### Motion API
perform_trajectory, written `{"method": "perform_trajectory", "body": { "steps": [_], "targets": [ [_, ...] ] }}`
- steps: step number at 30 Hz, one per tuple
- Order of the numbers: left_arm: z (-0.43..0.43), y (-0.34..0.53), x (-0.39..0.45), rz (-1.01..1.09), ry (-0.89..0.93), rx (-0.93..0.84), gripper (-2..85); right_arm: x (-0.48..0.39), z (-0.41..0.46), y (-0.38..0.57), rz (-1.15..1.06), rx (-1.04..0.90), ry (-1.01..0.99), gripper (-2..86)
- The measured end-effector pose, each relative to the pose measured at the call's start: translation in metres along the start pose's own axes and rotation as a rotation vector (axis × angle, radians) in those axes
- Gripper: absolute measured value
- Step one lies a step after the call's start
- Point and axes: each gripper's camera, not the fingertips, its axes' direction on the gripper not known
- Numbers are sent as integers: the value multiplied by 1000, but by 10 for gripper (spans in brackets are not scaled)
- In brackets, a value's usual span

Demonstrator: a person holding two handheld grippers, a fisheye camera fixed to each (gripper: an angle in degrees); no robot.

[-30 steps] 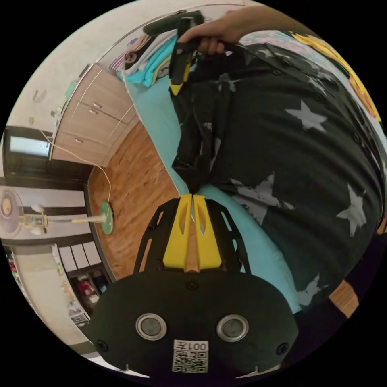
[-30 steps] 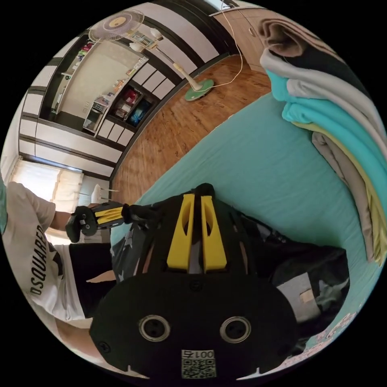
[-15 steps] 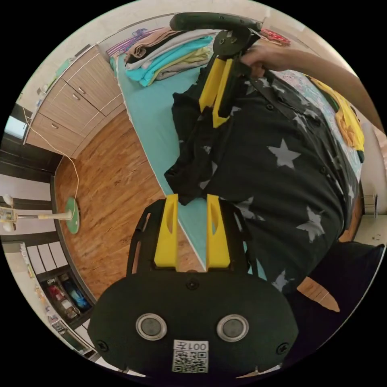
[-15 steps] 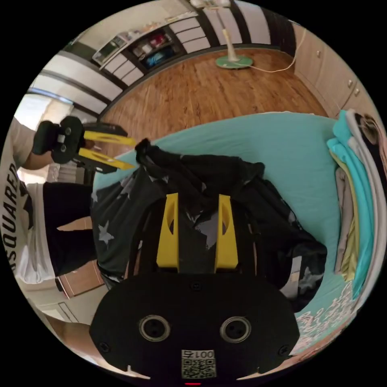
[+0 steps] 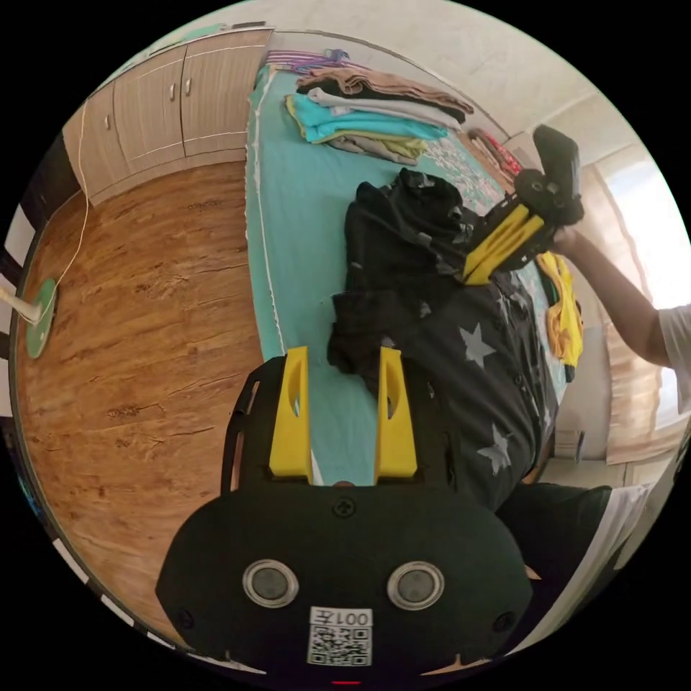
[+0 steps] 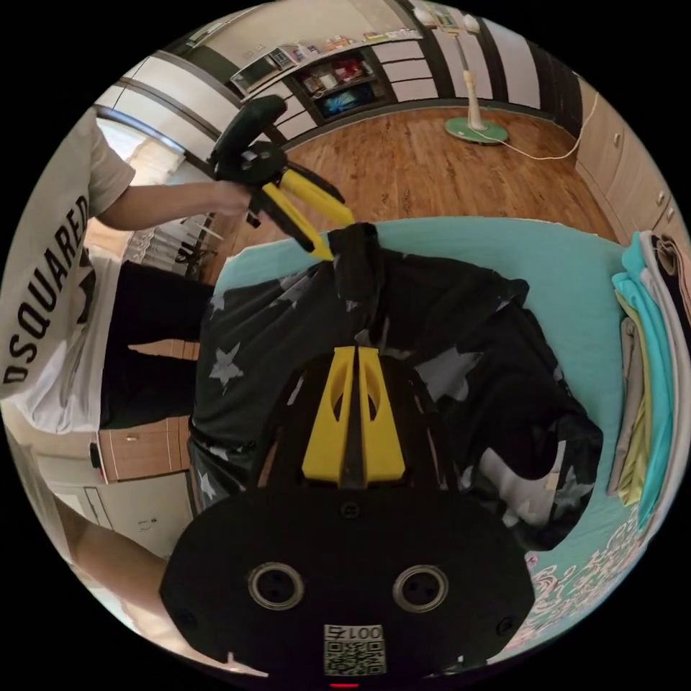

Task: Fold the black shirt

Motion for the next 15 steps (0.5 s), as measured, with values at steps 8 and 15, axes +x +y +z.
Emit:
{"method": "perform_trajectory", "body": {
  "steps": [8,15],
  "targets": [
    [-11,-10,-11,221,205,36,11,-4,15,1,-13,-83,-24,7],
    [-32,-1,41,664,18,-83,-1,6,15,10,46,-103,-26,12]
  ]
}}
